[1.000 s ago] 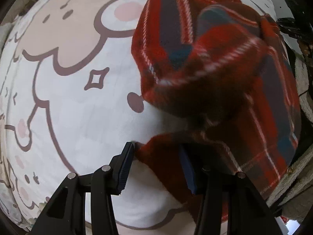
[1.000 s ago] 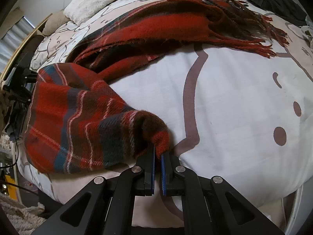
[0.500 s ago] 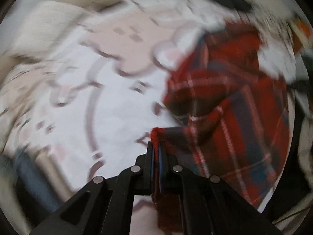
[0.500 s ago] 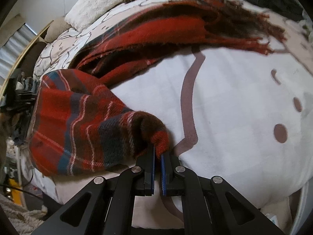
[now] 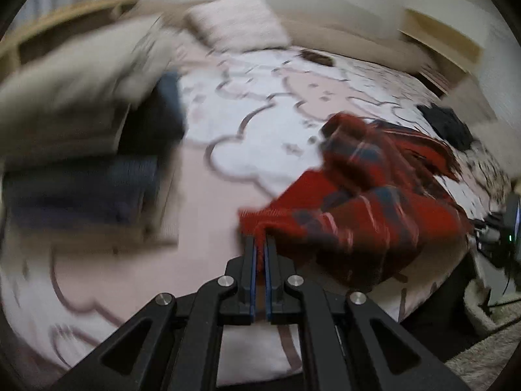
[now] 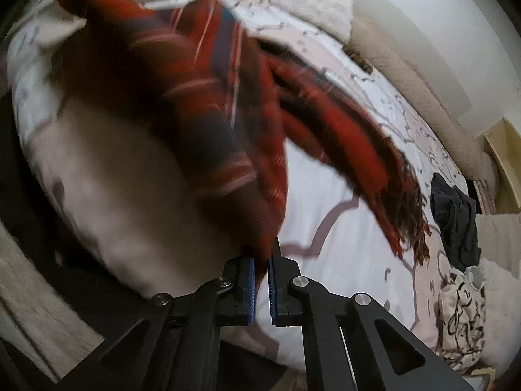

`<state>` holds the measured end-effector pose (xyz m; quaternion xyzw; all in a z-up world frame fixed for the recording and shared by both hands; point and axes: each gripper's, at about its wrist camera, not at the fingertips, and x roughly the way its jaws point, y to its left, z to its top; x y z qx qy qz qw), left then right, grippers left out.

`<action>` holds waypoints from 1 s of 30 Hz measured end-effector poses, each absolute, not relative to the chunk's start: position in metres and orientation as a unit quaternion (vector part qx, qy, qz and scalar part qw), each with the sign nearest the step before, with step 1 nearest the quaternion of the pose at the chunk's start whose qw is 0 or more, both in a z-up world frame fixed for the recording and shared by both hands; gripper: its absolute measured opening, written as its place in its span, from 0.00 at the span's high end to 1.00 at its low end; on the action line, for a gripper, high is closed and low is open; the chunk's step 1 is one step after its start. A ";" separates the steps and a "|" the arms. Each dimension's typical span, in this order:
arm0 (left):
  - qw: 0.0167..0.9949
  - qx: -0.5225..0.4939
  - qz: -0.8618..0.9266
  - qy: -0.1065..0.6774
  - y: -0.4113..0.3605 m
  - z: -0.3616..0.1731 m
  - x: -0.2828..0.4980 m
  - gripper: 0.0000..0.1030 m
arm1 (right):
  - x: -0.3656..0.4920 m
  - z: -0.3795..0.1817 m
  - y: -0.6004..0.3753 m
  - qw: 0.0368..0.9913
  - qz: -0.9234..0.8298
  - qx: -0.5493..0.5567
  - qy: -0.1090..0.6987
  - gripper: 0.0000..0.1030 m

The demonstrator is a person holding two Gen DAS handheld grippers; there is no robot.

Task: Fold clothes

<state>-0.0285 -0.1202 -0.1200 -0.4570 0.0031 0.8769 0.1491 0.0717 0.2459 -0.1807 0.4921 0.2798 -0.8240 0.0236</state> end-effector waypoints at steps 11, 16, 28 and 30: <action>0.146 -0.450 0.881 0.019 -0.121 -0.142 -0.032 0.96 | 0.131 -0.199 0.202 0.028 -0.753 0.329 0.569 0.25; 0.139 -0.440 0.887 0.019 -0.129 -0.140 -0.032 0.95 | 0.128 -0.235 0.192 0.071 -0.677 0.272 0.681 0.45; 0.152 -0.319 0.889 0.291 -0.107 -0.137 0.026 0.56 | 0.066 -0.184 0.191 0.107 -0.732 0.337 0.583 0.90; 0.161 -0.293 0.869 0.364 -0.096 -0.141 0.036 0.56 | 0.046 -0.159 0.196 0.089 -0.765 0.364 0.523 0.90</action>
